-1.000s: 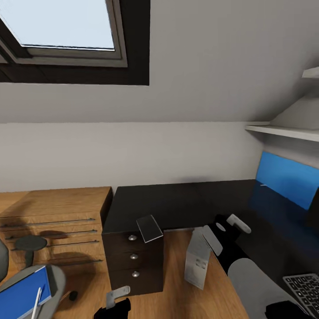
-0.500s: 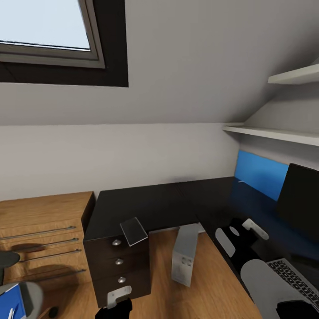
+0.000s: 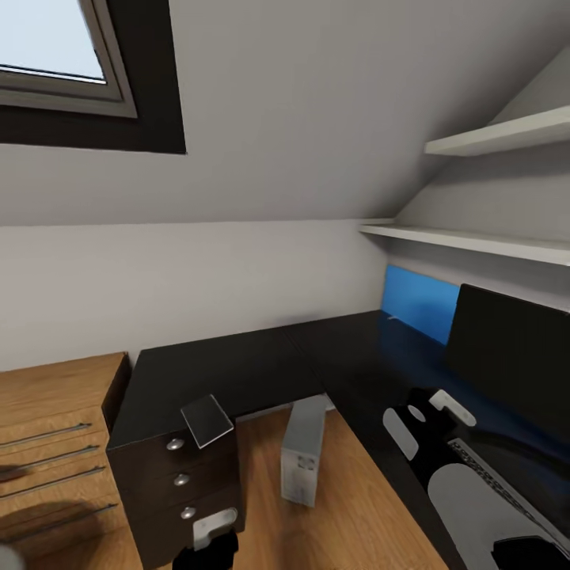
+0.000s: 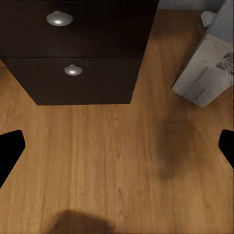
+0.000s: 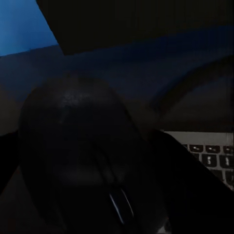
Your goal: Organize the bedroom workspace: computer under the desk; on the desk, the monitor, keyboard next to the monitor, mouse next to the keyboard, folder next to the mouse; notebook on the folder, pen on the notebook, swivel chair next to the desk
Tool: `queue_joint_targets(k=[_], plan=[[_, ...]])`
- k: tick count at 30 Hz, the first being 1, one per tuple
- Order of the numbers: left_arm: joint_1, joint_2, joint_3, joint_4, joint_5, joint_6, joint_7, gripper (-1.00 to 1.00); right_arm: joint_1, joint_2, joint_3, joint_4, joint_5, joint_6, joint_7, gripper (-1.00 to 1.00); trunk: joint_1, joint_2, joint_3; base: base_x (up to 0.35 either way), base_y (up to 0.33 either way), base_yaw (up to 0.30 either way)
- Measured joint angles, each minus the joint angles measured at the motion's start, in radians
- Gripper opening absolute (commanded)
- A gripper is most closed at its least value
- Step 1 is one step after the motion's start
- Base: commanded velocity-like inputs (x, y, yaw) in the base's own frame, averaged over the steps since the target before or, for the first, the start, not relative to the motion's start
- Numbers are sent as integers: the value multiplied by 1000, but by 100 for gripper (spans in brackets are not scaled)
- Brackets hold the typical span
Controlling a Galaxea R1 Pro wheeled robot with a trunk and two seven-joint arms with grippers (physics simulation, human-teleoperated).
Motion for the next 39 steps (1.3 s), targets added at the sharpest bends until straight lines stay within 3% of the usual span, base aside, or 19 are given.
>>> queue_joint_targets(k=[7,12,15,16,17,20,22,34,39], plan=[[0,0,-1,-2,-7,-97,-1,100,0,29,31,-1,11,3,1,-100,0,0,-1,0,0,-42],[0,0,-3,-9,-8,-113,0,100,0,34,58,-1,11,4,1,-100,0,0,-1,0,0,-2],[1,1,-16,-33,-9,-175,3,100,0,34,59,-1,10,4,1,-100,0,0,-1,0,0,0],[4,2,-47,-46,-8,-230,7,100,0,34,59,-1,9,4,1,-100,0,0,-1,0,0,0],[27,5,-155,-65,-5,-352,92,100,0,35,59,-1,8,4,1,-100,0,0,-2,0,0,0],[33,6,-222,-76,-4,-382,179,100,0,35,59,-1,6,4,-2,-100,0,0,-1,28,0,0],[34,5,-242,-79,-4,-386,201,100,0,35,59,-1,4,4,-3,-100,0,0,-1,191,0,0],[34,-1,-259,-68,7,-386,221,100,0,34,58,-3,7,4,-4,-100,0,0,-1,135,0,0],[34,-8,-245,-68,14,-385,222,100,0,32,54,-3,8,4,-4,-100,19,-35,-17,0,0,0]])
